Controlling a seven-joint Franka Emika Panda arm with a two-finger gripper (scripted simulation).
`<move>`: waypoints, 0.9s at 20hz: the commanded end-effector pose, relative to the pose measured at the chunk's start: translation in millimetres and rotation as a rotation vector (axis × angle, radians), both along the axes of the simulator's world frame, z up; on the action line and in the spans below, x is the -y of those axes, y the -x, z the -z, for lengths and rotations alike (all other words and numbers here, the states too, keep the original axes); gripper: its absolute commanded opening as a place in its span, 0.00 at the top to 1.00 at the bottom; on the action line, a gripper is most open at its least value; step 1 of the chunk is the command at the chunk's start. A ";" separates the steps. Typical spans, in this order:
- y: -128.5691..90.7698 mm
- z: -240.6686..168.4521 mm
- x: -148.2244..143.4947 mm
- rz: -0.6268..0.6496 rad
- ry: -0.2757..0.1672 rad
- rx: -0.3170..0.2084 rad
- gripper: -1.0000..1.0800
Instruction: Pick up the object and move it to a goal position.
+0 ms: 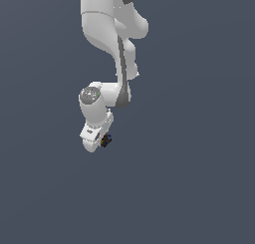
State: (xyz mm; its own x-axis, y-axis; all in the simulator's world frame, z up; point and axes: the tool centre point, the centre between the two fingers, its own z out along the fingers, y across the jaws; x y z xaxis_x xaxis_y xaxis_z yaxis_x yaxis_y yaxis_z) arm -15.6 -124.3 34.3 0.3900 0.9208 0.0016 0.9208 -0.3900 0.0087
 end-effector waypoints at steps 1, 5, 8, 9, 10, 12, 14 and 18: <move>3.2 4.7 0.0 0.001 -0.002 -0.009 1.00; 3.2 4.7 0.0 0.001 -0.002 -0.009 1.00; -0.2 -1.2 1.3 0.000 0.000 0.000 1.00; -0.4 -2.8 2.9 0.000 0.000 0.000 1.00; -0.5 -4.9 5.2 0.000 0.000 0.000 1.00; -1.1 -10.5 11.7 0.000 0.000 0.000 1.00; -1.9 -18.3 20.5 0.000 -0.001 -0.001 1.00; -4.4 -39.6 44.9 0.000 -0.002 -0.003 1.00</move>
